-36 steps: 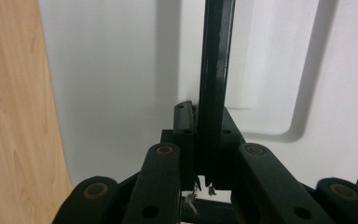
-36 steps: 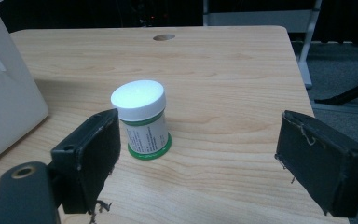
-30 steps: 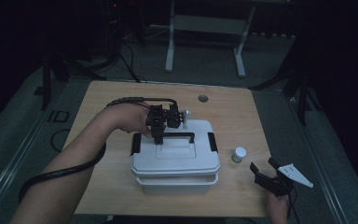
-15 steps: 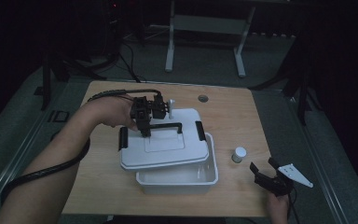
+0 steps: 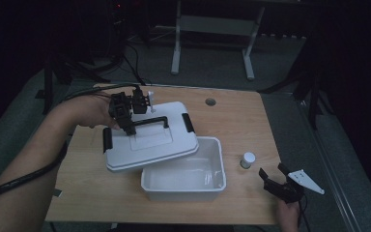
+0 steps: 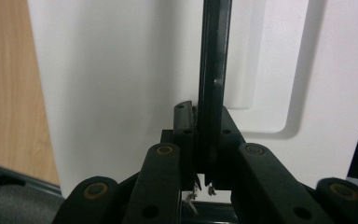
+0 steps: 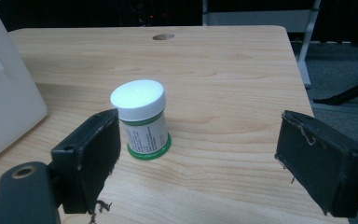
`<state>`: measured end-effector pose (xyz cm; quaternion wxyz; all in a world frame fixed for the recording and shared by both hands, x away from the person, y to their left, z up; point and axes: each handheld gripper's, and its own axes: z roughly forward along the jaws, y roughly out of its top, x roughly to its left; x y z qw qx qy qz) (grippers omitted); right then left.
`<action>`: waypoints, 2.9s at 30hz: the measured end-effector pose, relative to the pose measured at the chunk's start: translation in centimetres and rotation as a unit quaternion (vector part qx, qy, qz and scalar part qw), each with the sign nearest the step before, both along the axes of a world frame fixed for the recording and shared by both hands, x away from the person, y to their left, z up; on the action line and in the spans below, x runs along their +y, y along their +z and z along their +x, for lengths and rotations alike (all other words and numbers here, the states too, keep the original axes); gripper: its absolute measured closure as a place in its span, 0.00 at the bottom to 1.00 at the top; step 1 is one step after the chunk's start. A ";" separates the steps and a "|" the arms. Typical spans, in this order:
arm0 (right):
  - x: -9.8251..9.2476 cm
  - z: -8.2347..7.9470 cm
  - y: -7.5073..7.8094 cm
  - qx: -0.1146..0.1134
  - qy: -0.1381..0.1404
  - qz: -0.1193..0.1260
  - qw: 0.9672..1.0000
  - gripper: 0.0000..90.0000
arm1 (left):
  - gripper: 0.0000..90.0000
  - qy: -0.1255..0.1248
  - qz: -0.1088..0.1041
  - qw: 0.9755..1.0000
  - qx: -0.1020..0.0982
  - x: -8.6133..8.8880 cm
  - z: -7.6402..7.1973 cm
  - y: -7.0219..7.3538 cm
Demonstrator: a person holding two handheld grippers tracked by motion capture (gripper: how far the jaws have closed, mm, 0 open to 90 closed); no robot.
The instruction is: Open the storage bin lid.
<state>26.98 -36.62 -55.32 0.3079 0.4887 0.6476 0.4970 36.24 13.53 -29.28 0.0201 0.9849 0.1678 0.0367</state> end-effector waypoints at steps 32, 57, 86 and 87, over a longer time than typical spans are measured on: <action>0.2 0.0 0.1 -0.001 0.003 -0.007 1.000 0.15 | 0.93 0.186 0.041 0.981 0.023 15.0 -0.8 -4.5; 0.2 0.0 0.1 0.001 0.003 -0.009 1.000 0.15 | 0.93 0.203 -0.005 0.977 0.061 14.6 1.4 -15.0; 0.2 0.2 0.3 0.011 0.006 -0.010 1.000 0.15 | 0.67 0.209 -0.024 0.972 0.106 14.9 0.6 -19.7; 0.1 0.2 0.4 0.013 0.008 -0.007 1.000 0.15 | 0.64 0.208 -0.022 0.972 0.105 15.0 0.6 -19.6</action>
